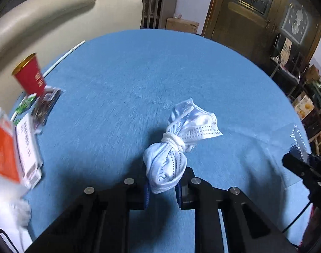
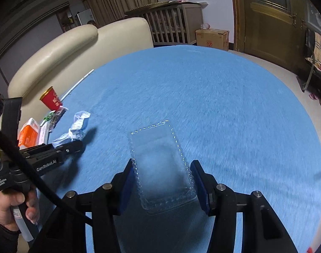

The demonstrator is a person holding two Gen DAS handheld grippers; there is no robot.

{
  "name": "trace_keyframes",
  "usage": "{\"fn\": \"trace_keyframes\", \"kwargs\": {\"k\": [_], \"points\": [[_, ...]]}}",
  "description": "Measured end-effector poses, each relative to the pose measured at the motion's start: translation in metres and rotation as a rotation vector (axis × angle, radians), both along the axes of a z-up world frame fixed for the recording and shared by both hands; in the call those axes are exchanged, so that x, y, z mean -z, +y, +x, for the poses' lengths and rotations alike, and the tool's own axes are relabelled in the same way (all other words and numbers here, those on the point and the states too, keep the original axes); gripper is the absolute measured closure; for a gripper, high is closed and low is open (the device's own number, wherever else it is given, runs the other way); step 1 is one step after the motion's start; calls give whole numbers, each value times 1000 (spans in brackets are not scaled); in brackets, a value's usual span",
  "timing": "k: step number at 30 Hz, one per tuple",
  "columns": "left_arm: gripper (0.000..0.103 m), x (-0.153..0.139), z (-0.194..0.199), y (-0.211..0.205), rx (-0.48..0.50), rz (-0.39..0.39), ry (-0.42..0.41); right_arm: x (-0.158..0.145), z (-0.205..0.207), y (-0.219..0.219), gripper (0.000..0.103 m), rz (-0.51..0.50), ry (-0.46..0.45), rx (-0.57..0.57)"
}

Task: Collect trash
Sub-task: 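Grasp the white face mask with the left tool while the right grasps the clear plastic box, then lift and carry the white mask and clear plastic box over the red basket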

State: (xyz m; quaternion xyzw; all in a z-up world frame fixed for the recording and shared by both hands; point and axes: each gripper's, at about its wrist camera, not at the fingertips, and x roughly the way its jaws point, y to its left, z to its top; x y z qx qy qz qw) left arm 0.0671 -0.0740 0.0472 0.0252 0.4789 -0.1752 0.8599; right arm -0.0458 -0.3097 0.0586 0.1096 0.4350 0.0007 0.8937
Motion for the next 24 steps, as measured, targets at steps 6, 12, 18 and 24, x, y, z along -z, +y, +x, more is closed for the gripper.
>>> {"fn": "trace_keyframes", "kwargs": {"k": [6,12,18,24], "points": [[83,-15,-47,12,-22,10,-37,-15,-38,16,48,13,-24,2],[83,-22,-92,23,-71,26,-41,-24,-81,32,48,25,-40,13],[83,-26,-121,27,-92,10,-42,-27,-119,43,48,34,-50,27],[83,-33,-141,23,-83,9,-65,-28,-147,43,48,50,-60,57]]}}
